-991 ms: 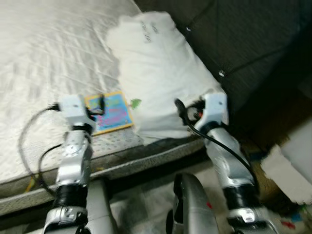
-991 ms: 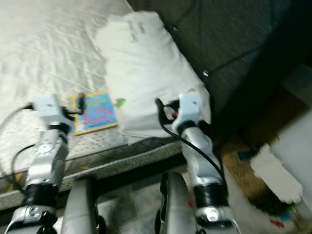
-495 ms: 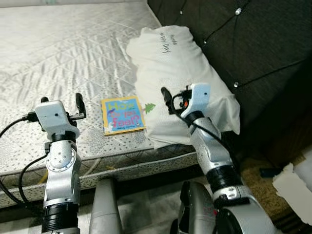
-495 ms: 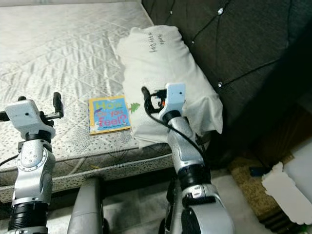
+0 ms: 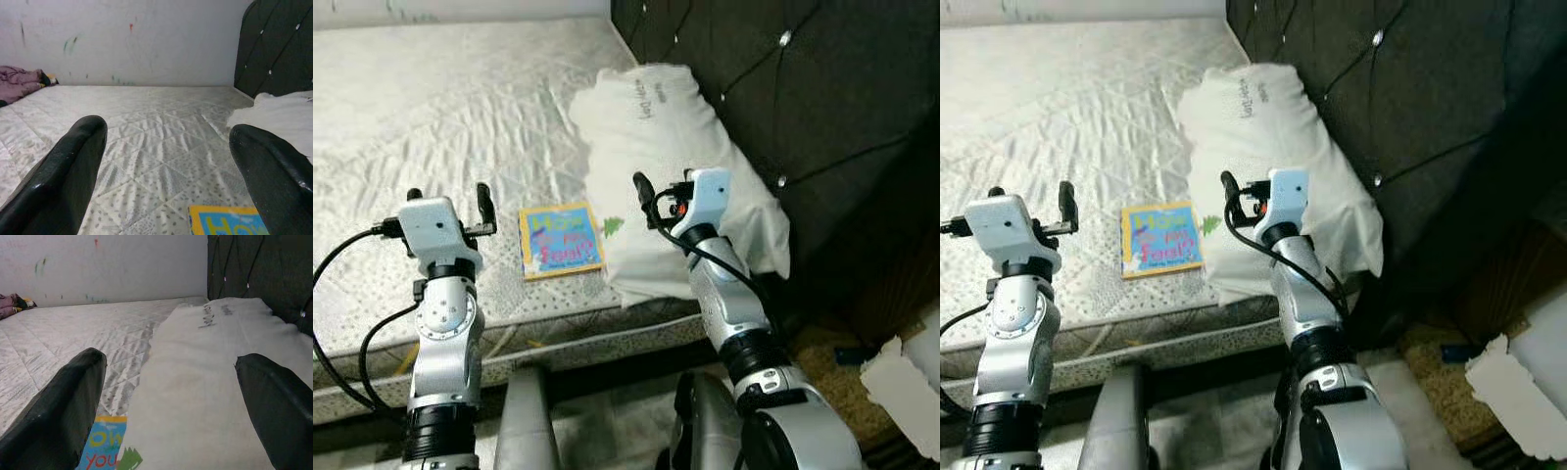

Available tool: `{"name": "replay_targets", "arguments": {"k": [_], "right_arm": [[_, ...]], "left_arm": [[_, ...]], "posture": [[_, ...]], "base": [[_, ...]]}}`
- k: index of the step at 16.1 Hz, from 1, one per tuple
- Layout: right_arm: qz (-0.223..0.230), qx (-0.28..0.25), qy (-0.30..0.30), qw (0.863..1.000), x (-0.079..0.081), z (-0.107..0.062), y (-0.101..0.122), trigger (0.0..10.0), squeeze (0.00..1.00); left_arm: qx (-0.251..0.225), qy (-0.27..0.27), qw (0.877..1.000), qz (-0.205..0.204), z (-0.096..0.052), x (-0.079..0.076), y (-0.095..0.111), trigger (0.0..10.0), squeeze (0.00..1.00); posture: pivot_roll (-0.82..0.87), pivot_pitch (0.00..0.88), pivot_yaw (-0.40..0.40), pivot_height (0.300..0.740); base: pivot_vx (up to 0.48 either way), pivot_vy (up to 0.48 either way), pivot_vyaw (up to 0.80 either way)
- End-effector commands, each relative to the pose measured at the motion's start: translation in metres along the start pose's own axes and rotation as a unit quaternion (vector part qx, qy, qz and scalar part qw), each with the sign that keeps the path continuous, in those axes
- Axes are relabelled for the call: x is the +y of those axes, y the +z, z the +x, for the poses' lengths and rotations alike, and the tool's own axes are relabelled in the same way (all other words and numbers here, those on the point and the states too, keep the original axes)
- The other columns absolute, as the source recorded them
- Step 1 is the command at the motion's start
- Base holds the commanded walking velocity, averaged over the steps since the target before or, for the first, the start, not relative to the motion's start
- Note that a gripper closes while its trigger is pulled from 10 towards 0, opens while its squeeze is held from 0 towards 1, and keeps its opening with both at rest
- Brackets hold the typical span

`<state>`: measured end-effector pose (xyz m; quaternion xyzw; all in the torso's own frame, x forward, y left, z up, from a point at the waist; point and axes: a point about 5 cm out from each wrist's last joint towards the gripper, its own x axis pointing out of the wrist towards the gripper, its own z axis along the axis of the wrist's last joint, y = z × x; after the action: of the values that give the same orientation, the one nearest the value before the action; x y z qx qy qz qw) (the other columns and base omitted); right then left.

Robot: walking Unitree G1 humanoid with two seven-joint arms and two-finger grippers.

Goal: Clean up the room

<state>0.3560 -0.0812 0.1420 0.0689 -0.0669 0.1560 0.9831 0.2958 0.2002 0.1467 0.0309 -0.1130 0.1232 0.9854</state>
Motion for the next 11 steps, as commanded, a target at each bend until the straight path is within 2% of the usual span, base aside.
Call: {"name": "replay_targets", "arguments": {"k": [1,3,8,11], "right_arm": [[0.000,0.001,-0.004,1.000,-0.001,-0.002,-0.002,10.0,0.00],[-0.003,0.005,0.005,1.000,0.001,-0.002,-0.006,10.0,0.00],[-0.010,0.010,0.004,1.000,-0.003,-0.006,-0.010,10.0,0.00],[-0.013,0.014,0.004,1.000,-0.005,-0.007,-0.013,10.0,0.00]], "left_arm": [[0.005,-0.008,1.000,0.014,-0.001,-0.005,-0.001,10.0,0.00],[0.022,-0.005,1.000,0.021,-0.001,-0.012,-0.006,10.0,0.00],[0.023,-0.010,1.000,0.018,-0.005,-0.018,-0.007,10.0,0.00],[0.035,-0.011,0.999,0.007,-0.007,-0.021,-0.010,10.0,0.00]], "posture": [[0.08,0.000,-0.033,0.652],[0.08,0.000,-0.037,0.682],[0.07,0.000,-0.048,0.737],[0.07,0.000,-0.052,0.740]], "base": [[0.000,0.000,0.00],[0.000,0.000,0.00],[0.000,0.000,0.00],[0.000,0.000,0.00]]}}
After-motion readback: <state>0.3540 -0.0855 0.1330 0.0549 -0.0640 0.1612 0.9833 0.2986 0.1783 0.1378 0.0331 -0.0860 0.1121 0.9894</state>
